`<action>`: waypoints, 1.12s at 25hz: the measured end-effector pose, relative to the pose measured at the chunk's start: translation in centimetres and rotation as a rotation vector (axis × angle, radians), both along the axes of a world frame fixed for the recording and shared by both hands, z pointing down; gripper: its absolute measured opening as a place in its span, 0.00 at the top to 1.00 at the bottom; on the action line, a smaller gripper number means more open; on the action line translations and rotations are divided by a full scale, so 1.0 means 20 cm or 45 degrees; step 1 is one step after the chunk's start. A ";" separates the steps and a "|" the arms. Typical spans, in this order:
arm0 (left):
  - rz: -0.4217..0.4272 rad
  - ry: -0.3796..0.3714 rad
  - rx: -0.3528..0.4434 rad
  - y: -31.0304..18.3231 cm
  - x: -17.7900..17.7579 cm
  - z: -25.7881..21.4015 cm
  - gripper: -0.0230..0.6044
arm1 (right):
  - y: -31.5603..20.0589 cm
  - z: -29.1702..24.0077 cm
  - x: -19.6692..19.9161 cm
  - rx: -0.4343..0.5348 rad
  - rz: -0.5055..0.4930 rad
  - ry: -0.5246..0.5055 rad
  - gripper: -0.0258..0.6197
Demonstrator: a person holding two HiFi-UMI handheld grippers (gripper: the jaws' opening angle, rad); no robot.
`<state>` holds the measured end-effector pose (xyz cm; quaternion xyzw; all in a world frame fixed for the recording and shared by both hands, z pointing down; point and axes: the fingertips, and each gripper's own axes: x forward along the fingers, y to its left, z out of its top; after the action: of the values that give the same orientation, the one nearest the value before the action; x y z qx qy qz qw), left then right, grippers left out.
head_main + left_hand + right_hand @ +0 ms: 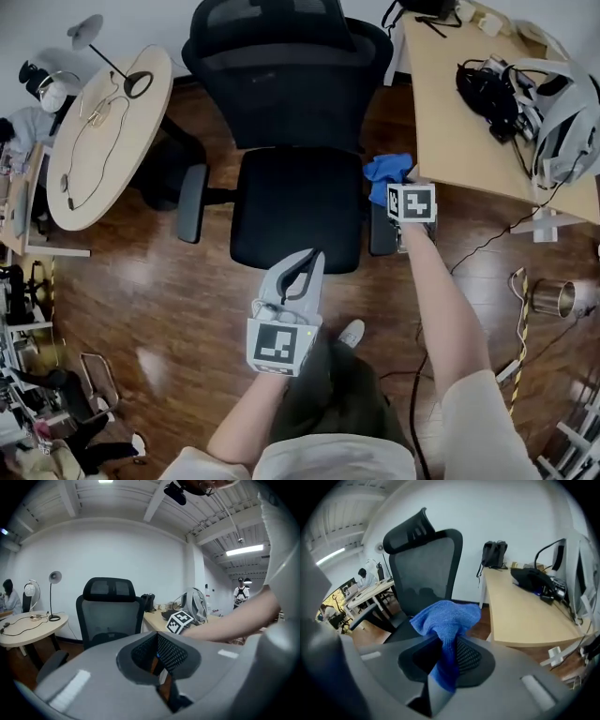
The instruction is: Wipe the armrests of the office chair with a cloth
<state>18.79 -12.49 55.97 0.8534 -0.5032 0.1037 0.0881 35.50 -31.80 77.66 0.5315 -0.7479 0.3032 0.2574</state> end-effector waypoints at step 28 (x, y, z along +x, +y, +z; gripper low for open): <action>0.116 0.022 0.276 -0.32 0.36 0.31 0.85 | 1.03 -0.53 0.25 0.799 -0.338 -0.037 0.84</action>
<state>25.95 -18.95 62.19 0.8807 -0.4714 0.0453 -0.0052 40.54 -11.10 67.06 0.4786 -0.8709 0.0298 0.1079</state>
